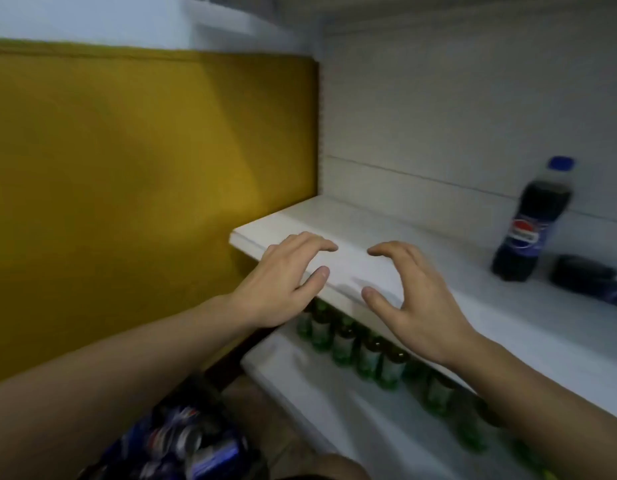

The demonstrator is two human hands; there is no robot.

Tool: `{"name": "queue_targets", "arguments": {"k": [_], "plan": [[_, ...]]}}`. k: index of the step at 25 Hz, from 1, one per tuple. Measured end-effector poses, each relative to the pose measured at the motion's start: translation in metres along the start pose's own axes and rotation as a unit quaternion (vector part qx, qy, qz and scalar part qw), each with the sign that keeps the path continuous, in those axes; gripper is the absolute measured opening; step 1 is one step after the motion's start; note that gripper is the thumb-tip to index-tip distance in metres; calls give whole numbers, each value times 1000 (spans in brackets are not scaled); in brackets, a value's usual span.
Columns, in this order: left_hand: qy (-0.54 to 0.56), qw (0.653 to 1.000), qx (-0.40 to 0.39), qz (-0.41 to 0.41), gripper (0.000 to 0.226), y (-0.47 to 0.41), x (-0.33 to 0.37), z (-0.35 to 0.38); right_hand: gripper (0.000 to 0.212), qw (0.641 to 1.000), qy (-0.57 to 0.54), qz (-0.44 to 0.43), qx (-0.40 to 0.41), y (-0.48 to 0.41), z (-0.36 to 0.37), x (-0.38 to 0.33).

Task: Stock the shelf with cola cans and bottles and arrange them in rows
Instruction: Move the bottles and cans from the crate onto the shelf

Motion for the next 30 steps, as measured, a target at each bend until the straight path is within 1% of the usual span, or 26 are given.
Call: {"name": "queue_targets", "arguments": {"k": [3,6,8,10,12,14,16,18,19,21,22,23,25,28,30], "plan": [[-52,995,8,-84,40,78,-70,-48,49,994,-52,-52,-75,-20,85,-64],[-64,984,20,-167,40,146,-121,-70,50,981,-112,-87,-135,-24,163,-117],[-55,975,28,-213,41,188,-146,-72,50,967,-141,-88,-191,-19,220,-144],[-38,966,24,-254,41,223,-168,-61,49,954,-157,-73,-244,-10,275,-160],[-18,959,10,-282,40,249,-183,-44,49,942,-165,-48,-290,5,322,-160],[9,951,-9,-308,39,272,-200,-19,53,926,-154,-3,-346,25,367,-149],[39,941,-27,-334,38,293,-213,5,54,907,-144,56,-393,45,402,-131],[68,928,-43,-363,36,312,-223,29,55,886,-118,92,-438,64,427,-112],[85,922,-49,-376,36,322,-227,41,60,875,-87,94,-467,76,437,-101],[121,908,-52,-398,34,338,-231,60,79,851,-4,68,-521,102,444,-80],[133,901,-59,-409,33,345,-234,70,88,845,29,43,-533,113,445,-73],[140,895,-69,-419,34,351,-237,82,95,848,52,19,-527,122,446,-68],[148,881,-92,-441,35,355,-241,101,99,859,83,-7,-505,128,447,-64],[173,865,-115,-457,34,352,-239,124,96,865,132,-29,-483,124,455,-67],[209,853,-118,-464,32,350,-235,135,88,874,121,-34,-470,122,455,-69]]}}
Point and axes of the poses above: each hand's wrist, its own y-axis away from the middle knuckle, its own z-axis out of the palm, x = y × z, the point moved 4 cm from there along -y, towards the middle knuckle, and after that the axes turned 4 degrees about -z, right-handed, at the moved point
